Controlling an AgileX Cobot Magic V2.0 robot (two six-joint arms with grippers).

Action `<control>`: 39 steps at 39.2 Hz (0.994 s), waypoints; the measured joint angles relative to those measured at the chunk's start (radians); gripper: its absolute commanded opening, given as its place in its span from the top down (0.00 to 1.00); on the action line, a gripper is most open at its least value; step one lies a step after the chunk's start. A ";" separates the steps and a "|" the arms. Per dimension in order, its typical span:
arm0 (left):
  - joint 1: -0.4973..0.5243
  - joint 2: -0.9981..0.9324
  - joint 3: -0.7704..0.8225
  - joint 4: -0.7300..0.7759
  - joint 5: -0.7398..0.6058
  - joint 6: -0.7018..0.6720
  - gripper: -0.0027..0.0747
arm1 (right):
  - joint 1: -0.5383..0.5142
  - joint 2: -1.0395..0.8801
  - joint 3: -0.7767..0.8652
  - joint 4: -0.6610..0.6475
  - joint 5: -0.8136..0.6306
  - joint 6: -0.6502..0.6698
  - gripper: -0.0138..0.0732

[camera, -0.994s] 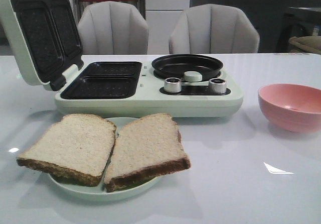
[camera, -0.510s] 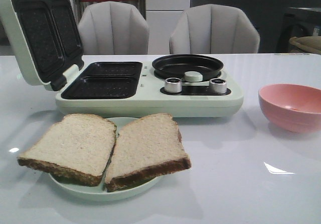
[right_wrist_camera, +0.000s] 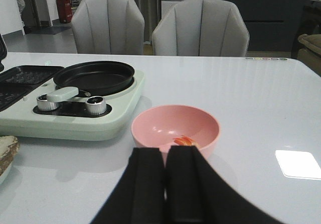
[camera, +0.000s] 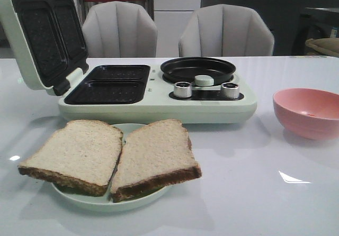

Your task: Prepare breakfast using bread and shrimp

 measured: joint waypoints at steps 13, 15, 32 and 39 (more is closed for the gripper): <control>0.000 0.014 0.000 0.143 -0.005 0.000 0.74 | 0.000 0.000 0.000 0.000 0.000 0.000 0.66; 0.000 0.014 0.000 0.156 -0.007 0.000 0.67 | 0.000 0.000 0.000 0.000 0.000 0.000 0.66; 0.000 0.014 0.000 0.167 -0.025 0.000 0.33 | 0.000 0.000 0.000 0.000 0.000 0.000 0.66; 0.000 0.014 0.000 0.167 -0.030 0.000 0.33 | 0.000 0.000 0.000 0.000 0.000 0.000 0.66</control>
